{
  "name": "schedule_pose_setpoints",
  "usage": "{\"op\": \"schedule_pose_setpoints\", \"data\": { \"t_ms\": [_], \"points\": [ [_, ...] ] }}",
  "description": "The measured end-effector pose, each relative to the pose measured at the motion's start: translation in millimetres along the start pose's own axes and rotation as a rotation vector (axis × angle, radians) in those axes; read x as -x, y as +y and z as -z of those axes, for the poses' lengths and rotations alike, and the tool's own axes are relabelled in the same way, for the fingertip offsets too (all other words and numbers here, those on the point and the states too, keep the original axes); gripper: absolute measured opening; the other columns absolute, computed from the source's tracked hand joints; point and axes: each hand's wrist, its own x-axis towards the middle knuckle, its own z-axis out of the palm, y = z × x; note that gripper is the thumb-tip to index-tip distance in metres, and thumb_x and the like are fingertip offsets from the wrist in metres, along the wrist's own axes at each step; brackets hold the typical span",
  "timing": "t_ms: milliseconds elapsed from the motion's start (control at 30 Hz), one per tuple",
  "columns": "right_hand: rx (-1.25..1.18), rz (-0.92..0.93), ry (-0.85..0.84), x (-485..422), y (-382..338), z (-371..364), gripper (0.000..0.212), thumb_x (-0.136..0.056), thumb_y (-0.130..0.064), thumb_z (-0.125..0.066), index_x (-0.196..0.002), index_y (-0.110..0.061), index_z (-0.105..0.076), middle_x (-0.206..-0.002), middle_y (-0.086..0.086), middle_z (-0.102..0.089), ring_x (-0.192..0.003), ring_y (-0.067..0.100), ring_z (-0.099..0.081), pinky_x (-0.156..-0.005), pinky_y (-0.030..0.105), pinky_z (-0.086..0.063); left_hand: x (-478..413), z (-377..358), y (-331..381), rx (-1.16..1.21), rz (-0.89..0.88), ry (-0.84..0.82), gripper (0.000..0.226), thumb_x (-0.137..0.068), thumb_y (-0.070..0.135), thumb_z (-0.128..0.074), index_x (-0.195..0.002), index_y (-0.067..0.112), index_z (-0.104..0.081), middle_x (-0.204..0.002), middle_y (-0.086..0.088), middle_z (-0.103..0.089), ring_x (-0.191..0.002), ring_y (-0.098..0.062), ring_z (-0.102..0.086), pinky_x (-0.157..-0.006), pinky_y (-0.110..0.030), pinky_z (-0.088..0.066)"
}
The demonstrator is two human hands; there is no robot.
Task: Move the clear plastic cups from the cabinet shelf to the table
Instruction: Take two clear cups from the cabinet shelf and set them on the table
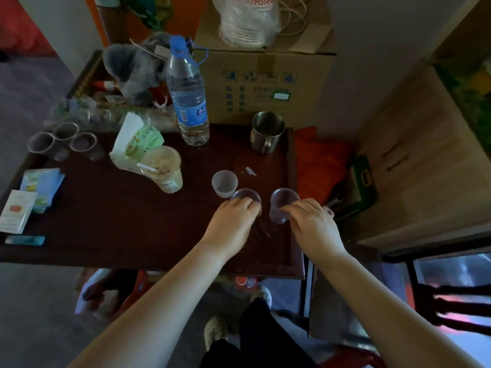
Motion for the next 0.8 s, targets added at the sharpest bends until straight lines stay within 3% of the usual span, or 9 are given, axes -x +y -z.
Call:
{"op": "schedule_pose_setpoints", "data": {
  "t_ms": [267,567,800],
  "points": [
    [-0.023,0.017,-0.160,-73.8,58.6,-34.8,0.031,-0.083,0.000,-0.057,-0.112,-0.009,-0.063,-0.106,0.006,-0.065,-0.104,0.026,-0.054,-0.084,0.041,-0.047,-77.6,-36.0,-29.9,-0.049,0.002,-0.065,0.027,-0.075,-0.007,-0.060,-0.096,0.009,-0.063,-0.093,-0.006,-0.064,-0.086,-0.026,-0.060,-0.065,-0.037,-0.047],
    [-0.046,0.064,-0.181,-109.8,92.9,-72.5,0.032,-0.079,0.003,-0.059,-0.108,-0.007,-0.065,-0.098,0.007,-0.067,-0.098,0.028,-0.057,-0.077,0.041,-0.050,-116.1,-63.8,-53.4,-0.103,0.059,-0.140,0.030,-0.076,-0.006,-0.062,-0.101,0.008,-0.063,-0.104,-0.008,-0.064,-0.094,-0.028,-0.060,-0.071,-0.041,-0.051],
    [-0.080,0.075,-0.181,-108.7,97.8,-81.9,0.030,-0.078,0.003,-0.061,-0.107,-0.004,-0.065,-0.101,0.010,-0.067,-0.102,0.030,-0.058,-0.082,0.043,-0.052,-122.0,-69.6,-58.7,-0.125,0.049,-0.149,0.033,-0.073,-0.008,-0.063,-0.102,0.008,-0.063,-0.104,-0.010,-0.064,-0.093,-0.030,-0.061,-0.071,-0.044,-0.052]
  ]
}}
